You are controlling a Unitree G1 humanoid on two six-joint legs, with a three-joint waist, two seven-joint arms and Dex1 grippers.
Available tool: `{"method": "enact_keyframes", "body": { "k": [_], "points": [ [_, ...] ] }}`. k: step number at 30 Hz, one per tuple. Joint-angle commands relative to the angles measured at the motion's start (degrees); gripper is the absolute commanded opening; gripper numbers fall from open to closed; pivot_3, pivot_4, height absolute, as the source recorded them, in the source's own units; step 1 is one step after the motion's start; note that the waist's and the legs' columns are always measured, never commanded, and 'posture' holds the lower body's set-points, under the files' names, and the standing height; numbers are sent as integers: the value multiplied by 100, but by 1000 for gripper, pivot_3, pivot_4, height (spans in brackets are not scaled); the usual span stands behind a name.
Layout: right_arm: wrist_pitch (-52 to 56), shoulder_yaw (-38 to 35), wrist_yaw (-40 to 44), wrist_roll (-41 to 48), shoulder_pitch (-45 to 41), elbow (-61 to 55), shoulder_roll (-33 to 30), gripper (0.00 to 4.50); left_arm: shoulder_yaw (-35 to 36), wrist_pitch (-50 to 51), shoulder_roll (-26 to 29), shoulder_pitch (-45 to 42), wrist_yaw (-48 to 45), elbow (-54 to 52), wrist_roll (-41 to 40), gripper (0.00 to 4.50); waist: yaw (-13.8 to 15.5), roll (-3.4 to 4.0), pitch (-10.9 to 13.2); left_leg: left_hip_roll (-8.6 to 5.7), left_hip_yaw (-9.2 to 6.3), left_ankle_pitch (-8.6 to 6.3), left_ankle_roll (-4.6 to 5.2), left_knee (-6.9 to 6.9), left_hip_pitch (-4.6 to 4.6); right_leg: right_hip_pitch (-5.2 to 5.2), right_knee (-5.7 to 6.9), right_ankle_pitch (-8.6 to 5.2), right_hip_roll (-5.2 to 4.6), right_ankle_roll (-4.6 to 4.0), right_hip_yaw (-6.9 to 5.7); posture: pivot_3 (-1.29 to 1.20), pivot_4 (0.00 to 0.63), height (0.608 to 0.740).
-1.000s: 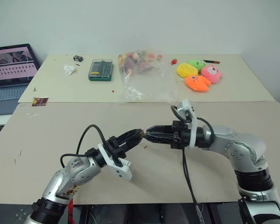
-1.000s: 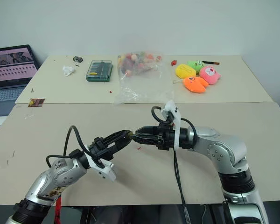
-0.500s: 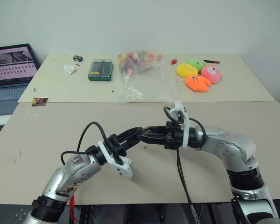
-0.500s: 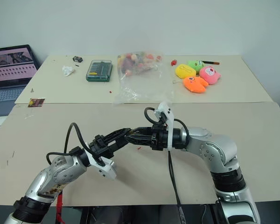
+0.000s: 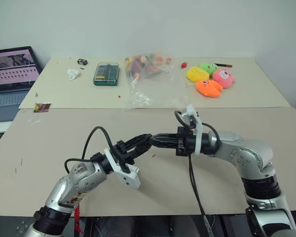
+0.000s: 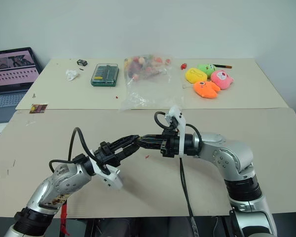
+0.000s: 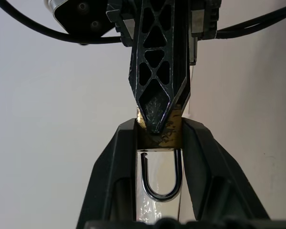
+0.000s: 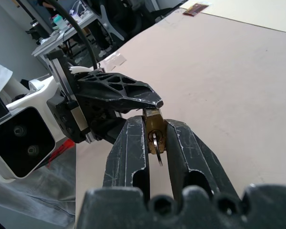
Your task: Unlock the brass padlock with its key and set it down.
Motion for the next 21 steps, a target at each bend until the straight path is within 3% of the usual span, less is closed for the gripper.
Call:
{"method": "enact_keyframes", "body": {
  "k": [1,4,12,21],
  "points": [
    [-72,-12,45,42,-24,-206,27,141,92,45,11,-155,-31,-44,-273,3160,-1,0,0,0,0,0,-1,0,1,1,0,0,0,0,0,0,150,740],
    [-105,-26,31,17,-12,-177,44,141,57,117,162,-4,-250,141,-467,4145,-11,0,0,0,0,1,-2,0,0,1,0,0,0,0,0,0,150,740],
    [-211,-144,135,-99,-5,-61,-76,141,283,-144,688,374,-316,734,-708,4145,-51,0,0,0,0,-1,3,-2,2,0,1,0,1,0,0,0,150,740],
    [-27,-567,156,147,28,-307,-395,141,386,423,414,-104,-158,1469,-573,4145,-20,0,0,0,0,2,-4,-3,3,0,1,0,0,0,-1,0,150,740]
  ]
}}
